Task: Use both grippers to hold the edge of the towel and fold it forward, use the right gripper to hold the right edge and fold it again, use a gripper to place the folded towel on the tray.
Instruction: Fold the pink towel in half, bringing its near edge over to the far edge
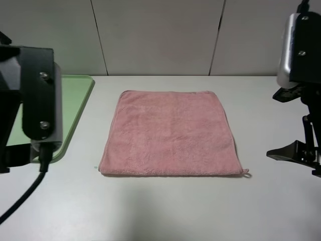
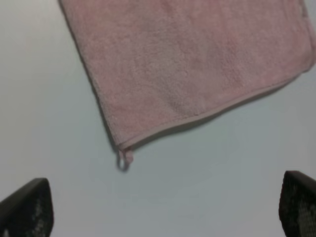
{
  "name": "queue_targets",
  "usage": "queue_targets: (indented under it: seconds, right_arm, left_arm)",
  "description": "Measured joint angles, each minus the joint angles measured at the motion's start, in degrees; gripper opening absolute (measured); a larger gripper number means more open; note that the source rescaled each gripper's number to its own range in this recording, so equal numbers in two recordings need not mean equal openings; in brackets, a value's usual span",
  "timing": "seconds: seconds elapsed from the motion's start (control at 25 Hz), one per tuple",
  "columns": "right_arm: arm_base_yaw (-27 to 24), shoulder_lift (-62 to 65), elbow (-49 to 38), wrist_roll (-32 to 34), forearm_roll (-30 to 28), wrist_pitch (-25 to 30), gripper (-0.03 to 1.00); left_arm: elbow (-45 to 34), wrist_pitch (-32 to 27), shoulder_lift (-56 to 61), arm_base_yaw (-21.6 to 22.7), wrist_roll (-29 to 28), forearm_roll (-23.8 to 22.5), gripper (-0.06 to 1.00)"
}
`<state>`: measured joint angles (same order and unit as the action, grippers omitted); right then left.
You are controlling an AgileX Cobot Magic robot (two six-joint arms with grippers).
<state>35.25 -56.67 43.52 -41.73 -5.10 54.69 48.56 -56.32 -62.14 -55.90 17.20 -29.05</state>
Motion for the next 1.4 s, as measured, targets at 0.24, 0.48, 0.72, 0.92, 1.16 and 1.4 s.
queue_targets:
  seconds: [0.24,0.48,0.72,0.92,1.16,1.4]
  right_arm:
    - [0.0,-5.6,0.0,-4.7,0.2,-0.4,1.00]
    - [0.0,-10.8,0.0,-9.4,0.3,-1.1,1.00]
    - [0.0,-14.4,0.1,-10.0,1.1,-3.4,1.00]
    - [0.0,-17.6,0.1,-10.0,1.4,-4.0,1.00]
    - [0.0,-20.1,0.1,-10.0,1.5,-6.0,1.00]
    - [0.0,-20.5,-1.0,-10.2,1.7,-9.5,1.00]
  left_arm:
    - [0.0,3.9,-7.1,0.0,0.2,-0.9,0.98]
    - [0.0,5.9,-10.8,0.0,0.2,-0.9,0.97]
    - [-0.6,8.2,-12.7,0.0,0.2,-1.0,0.97]
    - [-2.1,9.7,-15.7,0.0,0.2,-1.0,0.97]
    - [-2.3,12.6,-21.4,0.0,0.2,-1.0,0.97]
    - [-2.4,16.8,-27.1,0.0,1.0,-1.0,0.97]
